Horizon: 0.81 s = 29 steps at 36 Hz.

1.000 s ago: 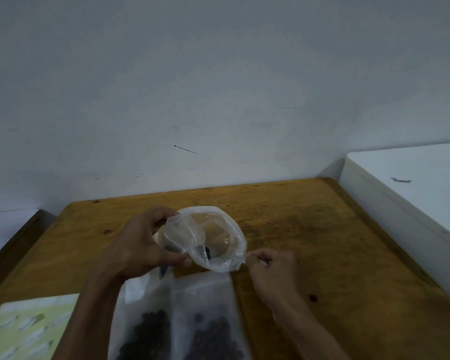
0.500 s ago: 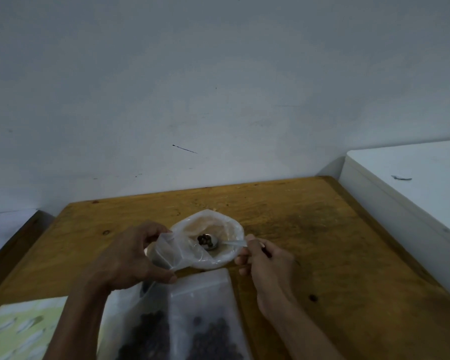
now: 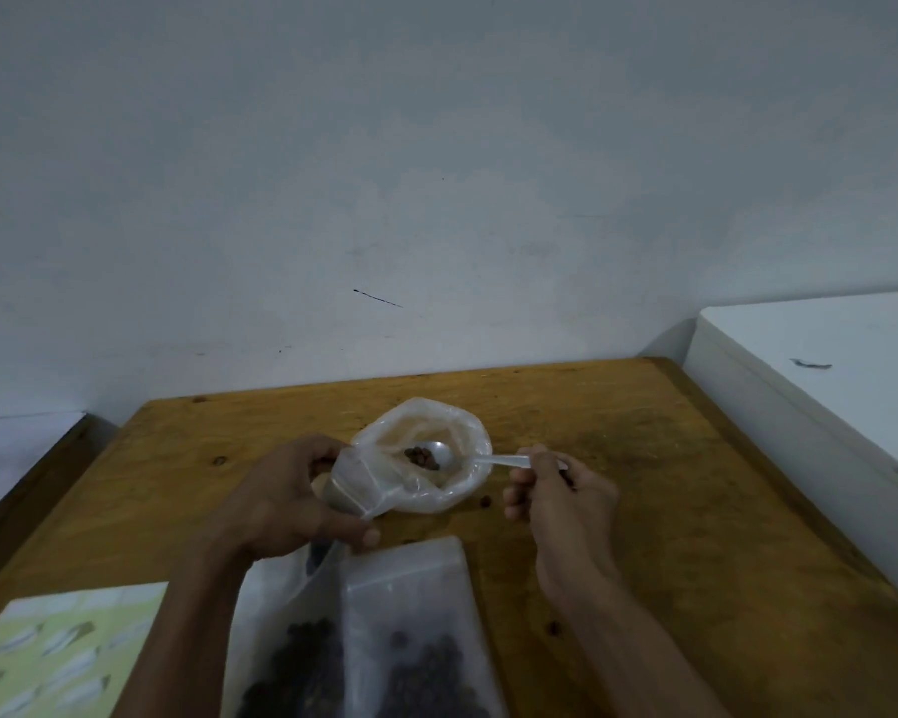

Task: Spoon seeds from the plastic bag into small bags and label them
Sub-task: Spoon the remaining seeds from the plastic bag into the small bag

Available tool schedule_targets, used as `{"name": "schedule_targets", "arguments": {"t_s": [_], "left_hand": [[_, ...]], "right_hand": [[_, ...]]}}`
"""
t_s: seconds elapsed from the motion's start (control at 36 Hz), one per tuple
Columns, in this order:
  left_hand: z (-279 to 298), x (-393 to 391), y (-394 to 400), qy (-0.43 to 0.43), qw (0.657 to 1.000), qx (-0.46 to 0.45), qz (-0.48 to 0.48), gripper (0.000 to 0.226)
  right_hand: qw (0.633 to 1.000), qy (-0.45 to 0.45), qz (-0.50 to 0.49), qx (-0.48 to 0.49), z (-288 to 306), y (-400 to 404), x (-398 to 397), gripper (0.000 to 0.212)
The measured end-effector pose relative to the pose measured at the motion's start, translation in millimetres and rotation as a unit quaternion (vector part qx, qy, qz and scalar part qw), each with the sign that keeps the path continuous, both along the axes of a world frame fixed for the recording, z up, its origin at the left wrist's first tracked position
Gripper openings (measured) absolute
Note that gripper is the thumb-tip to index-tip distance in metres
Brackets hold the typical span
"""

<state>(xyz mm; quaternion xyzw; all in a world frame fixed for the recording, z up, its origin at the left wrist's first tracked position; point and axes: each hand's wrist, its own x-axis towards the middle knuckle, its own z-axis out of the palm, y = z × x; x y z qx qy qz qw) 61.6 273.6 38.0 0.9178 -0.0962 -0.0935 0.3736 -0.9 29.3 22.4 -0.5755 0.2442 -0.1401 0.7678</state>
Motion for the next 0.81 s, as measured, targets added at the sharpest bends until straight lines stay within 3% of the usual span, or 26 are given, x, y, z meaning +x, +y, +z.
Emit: {"name": "schedule_targets", "arguments": {"t_s": [0.28,0.53,0.81], "left_hand": [[6,2,-7,-0.004,1.000,0.007,-0.012,0.089],[15,13,-24,-0.064,0.997,-0.006,-0.038,0.091],[12,15,-15,-0.036,0.998,0.032,-0.035,0.104]], "right_hand": [[0.986,0.013,0.004,-0.165,-21,9,10,0.030],[0.996,0.078,0.018,-0.047,-23,24,3,0.022],[0.995,0.086,0.028,0.035,-18,16,7,0.015]]}}
